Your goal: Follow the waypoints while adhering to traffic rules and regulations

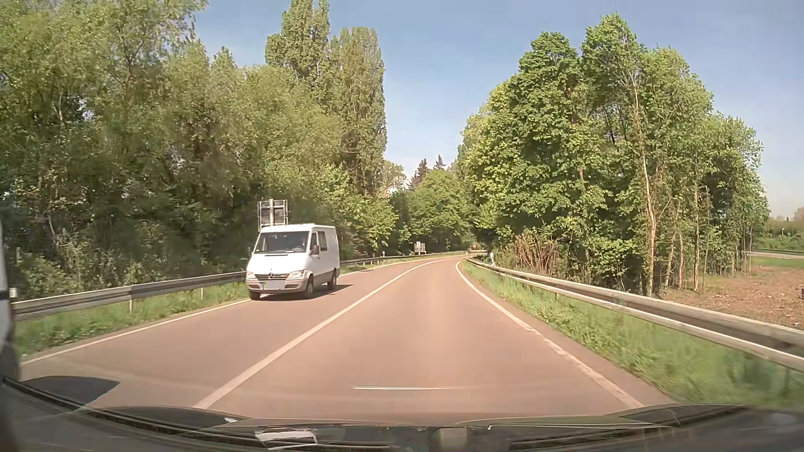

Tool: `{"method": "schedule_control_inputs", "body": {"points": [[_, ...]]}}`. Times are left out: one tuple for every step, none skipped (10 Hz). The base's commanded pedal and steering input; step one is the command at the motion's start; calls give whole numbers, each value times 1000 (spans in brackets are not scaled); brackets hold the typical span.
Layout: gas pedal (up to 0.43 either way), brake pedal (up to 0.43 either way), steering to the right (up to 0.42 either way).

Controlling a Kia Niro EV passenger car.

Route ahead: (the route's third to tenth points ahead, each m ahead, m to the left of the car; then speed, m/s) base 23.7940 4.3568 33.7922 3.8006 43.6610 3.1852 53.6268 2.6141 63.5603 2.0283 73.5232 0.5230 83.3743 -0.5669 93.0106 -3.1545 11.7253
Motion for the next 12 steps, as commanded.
{"method": "schedule_control_inputs", "body": {"points": [[28, 0, 8], [28, 0, 8], [28, 0, 8], [28, 0, 8], [28, 0, 8], [28, 0, 8], [28, 0, 8], [28, 0, 8], [28, 0, 8], [28, 0, 8], [28, 0, 8], [28, 0, 8]]}}
